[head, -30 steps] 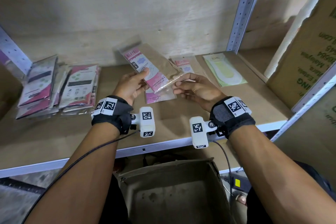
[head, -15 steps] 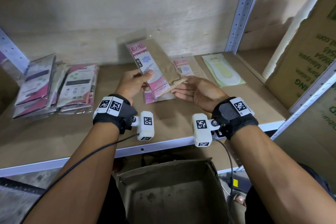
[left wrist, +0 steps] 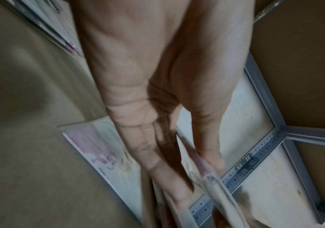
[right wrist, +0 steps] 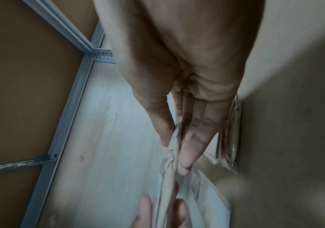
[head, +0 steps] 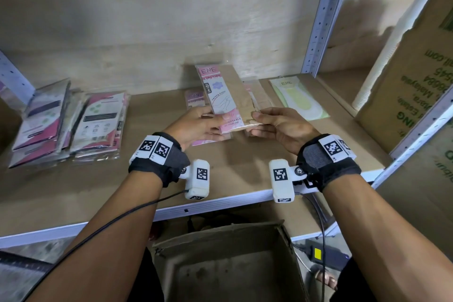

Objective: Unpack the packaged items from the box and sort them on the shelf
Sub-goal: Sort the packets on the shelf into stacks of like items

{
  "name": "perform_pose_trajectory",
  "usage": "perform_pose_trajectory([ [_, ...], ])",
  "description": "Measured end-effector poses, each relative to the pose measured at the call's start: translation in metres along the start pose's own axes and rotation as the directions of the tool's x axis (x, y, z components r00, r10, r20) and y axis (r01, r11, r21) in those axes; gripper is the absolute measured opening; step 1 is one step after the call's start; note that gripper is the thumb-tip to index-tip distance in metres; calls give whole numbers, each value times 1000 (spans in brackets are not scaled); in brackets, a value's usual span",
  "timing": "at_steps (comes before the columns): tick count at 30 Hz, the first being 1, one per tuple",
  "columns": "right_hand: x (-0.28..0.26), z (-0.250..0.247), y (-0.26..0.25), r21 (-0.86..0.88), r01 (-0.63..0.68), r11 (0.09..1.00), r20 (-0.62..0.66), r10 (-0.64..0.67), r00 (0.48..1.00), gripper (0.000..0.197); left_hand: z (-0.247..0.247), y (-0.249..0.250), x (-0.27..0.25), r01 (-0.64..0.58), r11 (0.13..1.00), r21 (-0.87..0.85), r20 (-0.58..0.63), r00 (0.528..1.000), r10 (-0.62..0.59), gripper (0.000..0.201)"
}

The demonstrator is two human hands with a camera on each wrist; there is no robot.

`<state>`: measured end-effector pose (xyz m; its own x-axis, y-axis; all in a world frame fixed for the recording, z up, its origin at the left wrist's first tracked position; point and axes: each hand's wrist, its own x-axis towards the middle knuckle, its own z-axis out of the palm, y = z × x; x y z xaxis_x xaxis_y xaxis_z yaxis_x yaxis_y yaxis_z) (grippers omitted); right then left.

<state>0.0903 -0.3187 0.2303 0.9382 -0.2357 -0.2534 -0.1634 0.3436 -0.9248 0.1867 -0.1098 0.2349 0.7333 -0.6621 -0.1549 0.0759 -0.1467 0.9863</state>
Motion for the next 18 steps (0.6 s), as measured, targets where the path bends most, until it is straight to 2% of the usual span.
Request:
perform_pose_trajectory([
  [3,0,-8,1,-30,-2,1000,-12,2,1000,38,7,0,6,-30,999,15,3,1000,30,29],
  [6,5,-13,-3,-96,24,995,-84,-32,996,28,15,2,19,-33,997,74,-60,998,37,33],
  [8,11,-18,-9,-167,59,984,-138,-83,987,19,22,2,29,-27,998,54,-119,992,34,32],
  [11,23,-27,-16,-298,92,950,-218,-161,963,26,36,1,42,-34,999,22,-204,978,38,35],
  [13,30,-35,-18,-387,77,919,-256,-187,948,27,46,0,51,-34,999,41,-246,968,43,38],
  [16,39,-44,-18,-520,28,854,-287,-205,936,15,55,-1,62,-6,997,71,-269,963,25,41],
  [18,42,-48,-18,-581,-9,814,-289,-195,937,15,57,-2,66,19,995,98,-270,963,9,44],
])
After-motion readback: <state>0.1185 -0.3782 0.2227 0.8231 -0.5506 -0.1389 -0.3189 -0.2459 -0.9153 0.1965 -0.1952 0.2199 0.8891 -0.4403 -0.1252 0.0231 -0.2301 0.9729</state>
